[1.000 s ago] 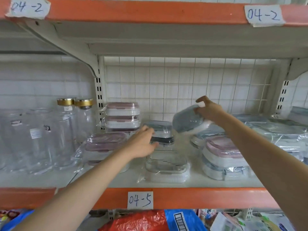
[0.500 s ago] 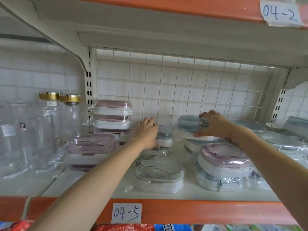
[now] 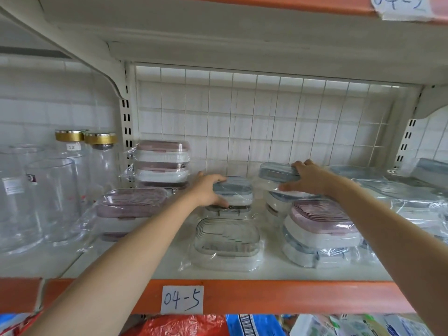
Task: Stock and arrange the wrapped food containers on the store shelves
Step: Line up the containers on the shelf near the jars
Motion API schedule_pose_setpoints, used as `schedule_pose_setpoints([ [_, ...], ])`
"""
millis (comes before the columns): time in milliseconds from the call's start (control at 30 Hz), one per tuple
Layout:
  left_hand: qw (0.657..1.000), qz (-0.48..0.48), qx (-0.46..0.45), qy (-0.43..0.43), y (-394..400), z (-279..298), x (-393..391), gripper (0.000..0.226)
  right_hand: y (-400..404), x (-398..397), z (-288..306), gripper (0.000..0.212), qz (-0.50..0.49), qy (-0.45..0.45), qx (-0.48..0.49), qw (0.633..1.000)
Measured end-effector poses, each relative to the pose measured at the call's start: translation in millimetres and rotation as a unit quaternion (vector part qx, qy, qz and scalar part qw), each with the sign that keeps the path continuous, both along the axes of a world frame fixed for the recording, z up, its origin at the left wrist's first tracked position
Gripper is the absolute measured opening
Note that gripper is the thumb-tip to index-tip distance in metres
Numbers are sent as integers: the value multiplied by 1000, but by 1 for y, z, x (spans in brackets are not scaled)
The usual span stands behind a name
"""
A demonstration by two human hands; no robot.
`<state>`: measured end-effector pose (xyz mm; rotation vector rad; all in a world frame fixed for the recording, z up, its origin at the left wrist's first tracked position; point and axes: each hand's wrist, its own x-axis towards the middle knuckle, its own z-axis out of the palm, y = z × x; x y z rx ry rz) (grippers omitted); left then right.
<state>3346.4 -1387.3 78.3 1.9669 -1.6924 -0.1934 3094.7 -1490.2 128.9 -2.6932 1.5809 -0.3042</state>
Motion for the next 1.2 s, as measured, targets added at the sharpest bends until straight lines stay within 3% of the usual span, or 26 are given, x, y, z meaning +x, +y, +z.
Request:
schedule_pose_setpoints([
  [267, 997, 26, 18, -68, 7, -8, -14, 91, 2, 0, 2, 76, 8, -40, -5, 999],
  [433, 994, 21, -11, -105, 16, 3, -19, 100, 4, 11, 14, 79, 30, -138, -45, 989],
  [567, 981, 39, -171, -87, 42, 24, -9, 56, 11, 58, 21, 72, 106, -134, -51, 984],
  [667, 965, 56, -229, -118, 66, 34, 6, 29, 19, 98, 11, 66, 140, -96, 10, 985],
  [833, 965, 25, -224, -136, 81, 38, 4, 21, 18, 94, 8, 80, 174, -38, 43, 983],
  [933, 968, -8, -217, -123, 70, 33, -15, 22, 7, 48, 19, 86, 104, -26, 48, 993],
  [1033, 974, -53, -192, -104, 53, 22, -44, 16, 1, 6, 9, 79, 35, 30, 98, 994],
  [1200, 980, -132, -140, -48, 33, 2, -92, 26, -4, -6, -5, 92, 28, 0, 109, 994],
])
